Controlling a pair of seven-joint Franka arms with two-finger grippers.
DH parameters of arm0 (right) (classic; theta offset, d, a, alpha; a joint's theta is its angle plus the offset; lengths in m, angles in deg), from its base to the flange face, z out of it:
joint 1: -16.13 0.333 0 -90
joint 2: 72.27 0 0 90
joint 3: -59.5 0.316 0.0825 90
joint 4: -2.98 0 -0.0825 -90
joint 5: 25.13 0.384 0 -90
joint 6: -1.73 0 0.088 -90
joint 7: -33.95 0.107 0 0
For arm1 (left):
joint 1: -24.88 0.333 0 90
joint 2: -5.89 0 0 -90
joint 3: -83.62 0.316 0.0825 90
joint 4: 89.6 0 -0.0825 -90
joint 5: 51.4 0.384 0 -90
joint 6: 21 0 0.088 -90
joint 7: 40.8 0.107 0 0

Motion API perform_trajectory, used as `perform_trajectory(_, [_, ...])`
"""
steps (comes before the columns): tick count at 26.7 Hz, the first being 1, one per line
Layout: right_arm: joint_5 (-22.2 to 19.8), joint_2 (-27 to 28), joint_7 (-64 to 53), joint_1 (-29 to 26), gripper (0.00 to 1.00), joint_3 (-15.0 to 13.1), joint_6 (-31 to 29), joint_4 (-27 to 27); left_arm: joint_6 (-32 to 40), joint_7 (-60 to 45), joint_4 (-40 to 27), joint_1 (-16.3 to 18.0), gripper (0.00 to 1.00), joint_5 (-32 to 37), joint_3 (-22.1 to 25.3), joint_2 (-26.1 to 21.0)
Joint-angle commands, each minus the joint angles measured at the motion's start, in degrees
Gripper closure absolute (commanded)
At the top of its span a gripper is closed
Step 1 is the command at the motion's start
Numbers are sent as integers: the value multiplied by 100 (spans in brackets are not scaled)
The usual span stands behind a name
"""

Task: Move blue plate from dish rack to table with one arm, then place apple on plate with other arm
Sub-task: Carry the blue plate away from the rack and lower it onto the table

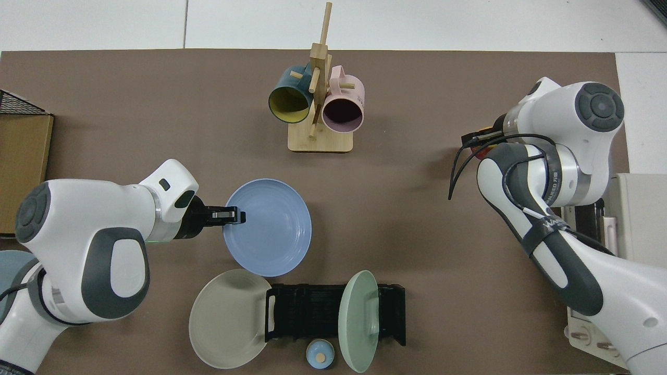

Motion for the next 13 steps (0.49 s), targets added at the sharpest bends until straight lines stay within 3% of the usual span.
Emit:
perform_trajectory(1, [-15,-93,-172,-12,100,21,125,-10,-119,757,433,259,100,-488,-142,-862])
perform_trajectory(9, [-6,-93,-180,14,100,21,143,-62,-830,810,564,276,100,-541,-545,-1372])
perform_trajectory(13, [-15,-93,-181,5,100,21,143,-71,-963,775,600,285,100,-567,-695,-1382])
